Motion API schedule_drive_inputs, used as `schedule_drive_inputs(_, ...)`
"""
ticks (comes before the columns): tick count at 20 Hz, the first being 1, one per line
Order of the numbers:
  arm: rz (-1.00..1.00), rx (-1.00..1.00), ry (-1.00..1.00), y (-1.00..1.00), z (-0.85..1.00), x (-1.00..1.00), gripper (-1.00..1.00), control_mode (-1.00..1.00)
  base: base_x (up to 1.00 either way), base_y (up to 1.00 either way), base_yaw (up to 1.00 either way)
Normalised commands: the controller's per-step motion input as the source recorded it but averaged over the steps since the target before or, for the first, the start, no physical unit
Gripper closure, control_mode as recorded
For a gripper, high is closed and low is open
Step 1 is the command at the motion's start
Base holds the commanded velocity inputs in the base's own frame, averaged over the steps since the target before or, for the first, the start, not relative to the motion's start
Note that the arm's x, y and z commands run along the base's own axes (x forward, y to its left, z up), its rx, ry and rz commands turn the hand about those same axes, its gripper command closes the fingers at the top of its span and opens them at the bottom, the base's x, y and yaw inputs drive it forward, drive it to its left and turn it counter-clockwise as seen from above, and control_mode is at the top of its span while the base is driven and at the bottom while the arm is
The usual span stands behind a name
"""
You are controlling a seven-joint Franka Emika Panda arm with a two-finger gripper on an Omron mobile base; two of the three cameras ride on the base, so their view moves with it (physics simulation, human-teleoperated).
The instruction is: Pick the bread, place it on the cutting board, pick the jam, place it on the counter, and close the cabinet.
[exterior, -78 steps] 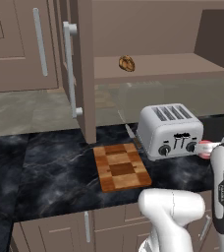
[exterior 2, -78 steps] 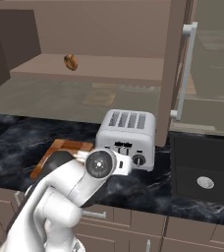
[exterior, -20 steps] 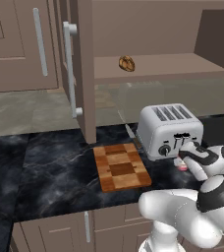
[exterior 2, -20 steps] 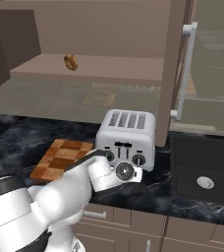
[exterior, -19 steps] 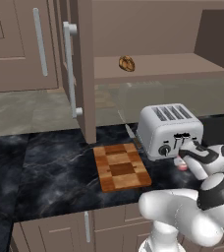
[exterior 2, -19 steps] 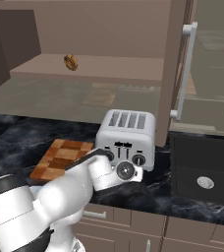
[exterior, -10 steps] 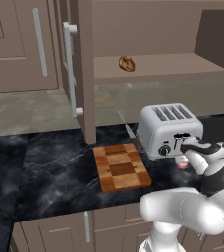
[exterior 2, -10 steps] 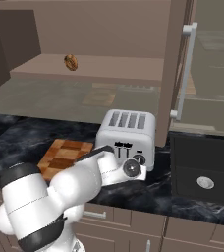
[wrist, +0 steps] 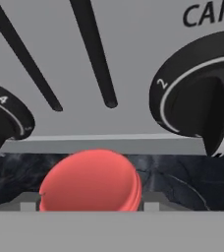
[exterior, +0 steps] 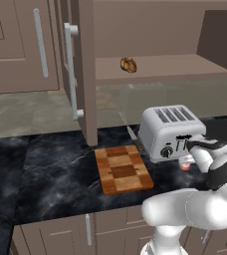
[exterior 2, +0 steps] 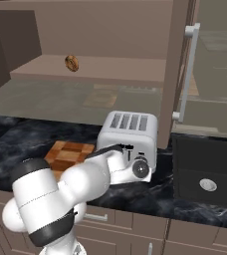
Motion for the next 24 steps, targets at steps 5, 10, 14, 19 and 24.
schedule_drive_inputs(5,0.00,0.00,-0.05,-0.07,-0.42,0.00,1.00,-1.00,0.00,0.00,0.00)
schedule_drive_inputs(10,0.00,0.00,-0.03,-0.03,-0.32,-0.11,1.00,-1.00,0.00,0.00,0.00)
schedule_drive_inputs(14,0.00,0.00,0.00,0.00,-0.31,-0.19,1.00,-1.00,0.00,0.00,0.00)
schedule_drive_inputs(19,0.00,0.00,-0.03,-0.02,-0.42,-0.18,1.00,-1.00,0.00,0.00,0.00)
schedule_drive_inputs(24,0.00,0.00,-0.05,-0.04,-0.34,-0.23,1.00,-1.00,0.00,0.00,0.00)
